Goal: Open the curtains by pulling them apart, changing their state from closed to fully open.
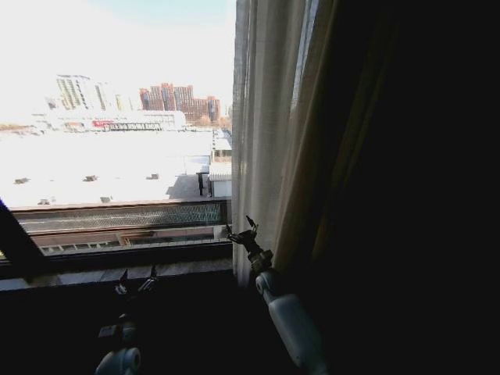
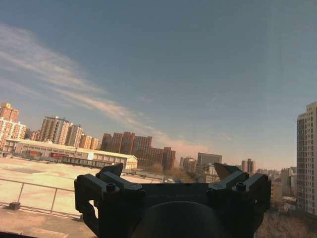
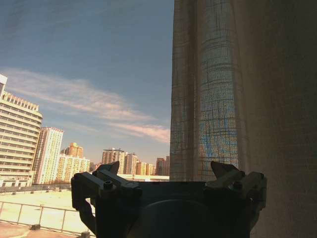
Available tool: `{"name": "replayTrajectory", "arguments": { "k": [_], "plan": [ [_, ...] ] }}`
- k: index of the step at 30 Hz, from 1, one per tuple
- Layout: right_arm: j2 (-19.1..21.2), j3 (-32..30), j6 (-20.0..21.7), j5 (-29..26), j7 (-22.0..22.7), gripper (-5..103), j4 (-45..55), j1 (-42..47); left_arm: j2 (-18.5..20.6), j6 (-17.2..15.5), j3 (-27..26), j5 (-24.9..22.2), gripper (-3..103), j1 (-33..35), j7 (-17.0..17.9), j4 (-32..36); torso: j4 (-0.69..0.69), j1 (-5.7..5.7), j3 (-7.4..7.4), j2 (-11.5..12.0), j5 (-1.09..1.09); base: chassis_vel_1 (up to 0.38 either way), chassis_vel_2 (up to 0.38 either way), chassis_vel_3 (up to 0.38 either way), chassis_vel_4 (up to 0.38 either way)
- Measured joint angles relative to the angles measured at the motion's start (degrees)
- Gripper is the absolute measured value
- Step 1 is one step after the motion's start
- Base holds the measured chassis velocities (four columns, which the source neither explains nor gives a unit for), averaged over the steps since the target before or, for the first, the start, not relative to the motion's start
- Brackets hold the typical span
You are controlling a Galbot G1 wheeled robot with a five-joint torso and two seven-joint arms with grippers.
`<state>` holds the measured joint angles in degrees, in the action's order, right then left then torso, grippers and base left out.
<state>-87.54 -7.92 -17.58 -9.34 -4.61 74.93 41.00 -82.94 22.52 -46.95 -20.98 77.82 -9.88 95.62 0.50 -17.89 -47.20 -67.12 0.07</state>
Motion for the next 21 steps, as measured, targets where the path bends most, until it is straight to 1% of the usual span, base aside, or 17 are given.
{"name": "replayTrajectory", "arguments": {
  "k": [4, 6, 7, 8, 10, 11, 13, 17, 21],
  "plan": [
    [-0.23, -0.77, -0.32, 0.12, 0.32, 100, -1.06, -0.82, 0.00, 0.00, 0.00, 0.00, 100, 0.00, 0.00, 0.00, -0.01, 0.00, 0.00, 0.00, 0.00, 0.000, 0.000, 0.000, 0.000],
    [0.66, -1.03, -0.61, -0.09, 0.21, 100, -0.71, -0.50, 0.00, 0.00, -0.01, 0.00, 100, 0.00, 0.00, 0.00, -0.01, 0.00, 0.00, 0.00, 0.00, 0.000, 0.000, 0.000, 0.000],
    [1.70, -1.22, -0.67, -0.46, -0.04, 100, 0.07, 0.22, 0.00, 0.00, 0.00, 0.00, 100, 0.00, 0.00, 0.00, 0.00, 0.00, 0.00, 0.00, 0.00, 0.000, 0.000, 0.000, 0.000],
    [1.70, -1.22, -0.67, -0.46, -0.04, 100, 0.07, 0.22, 0.00, 0.00, 0.00, 0.00, 100, 0.00, 0.00, 0.00, 0.00, 0.00, 0.00, 0.00, 0.00, 0.000, 0.000, 0.000, 0.000],
    [3.80, -1.68, -0.85, -1.34, -0.71, 100, 1.96, 2.04, 0.00, 0.00, 0.01, 0.00, 100, 0.00, 0.00, 0.00, 0.02, 0.00, 0.00, 0.00, 0.01, 0.000, 0.000, 0.000, 0.000],
    [3.80, -1.68, -0.85, -1.34, -0.71, 100, 1.96, 2.04, 0.00, 0.00, 0.01, 0.00, 100, 0.00, 0.00, 0.00, 0.02, 0.00, 0.00, 0.00, 0.01, 0.000, 0.000, 0.000, 0.000],
    [5.10, -2.36, -1.14, -1.87, -1.40, 100, 3.43, 3.77, 0.00, 0.00, 0.00, 0.00, 100, 0.00, 0.00, 0.00, 0.02, 0.00, 0.00, 0.00, 0.01, 0.000, 0.000, 0.000, 0.000],
    [5.21, -2.56, -1.17, -1.99, -1.51, 100, 3.75, 4.36, 0.00, 0.00, 0.00, 0.00, 100, 0.00, 0.00, 0.00, 0.01, 0.00, 0.00, 0.00, 0.01, 0.000, 0.000, 0.000, 0.000],
    [4.05, -2.66, -1.22, -1.78, -1.38, 100, 2.12, 3.11, 0.00, 0.00, 0.00, 0.00, 100, 0.00, 0.00, 0.00, -0.01, 0.00, 0.01, 0.00, 0.01, 0.000, 0.000, 0.000, 0.000]
  ]
}}
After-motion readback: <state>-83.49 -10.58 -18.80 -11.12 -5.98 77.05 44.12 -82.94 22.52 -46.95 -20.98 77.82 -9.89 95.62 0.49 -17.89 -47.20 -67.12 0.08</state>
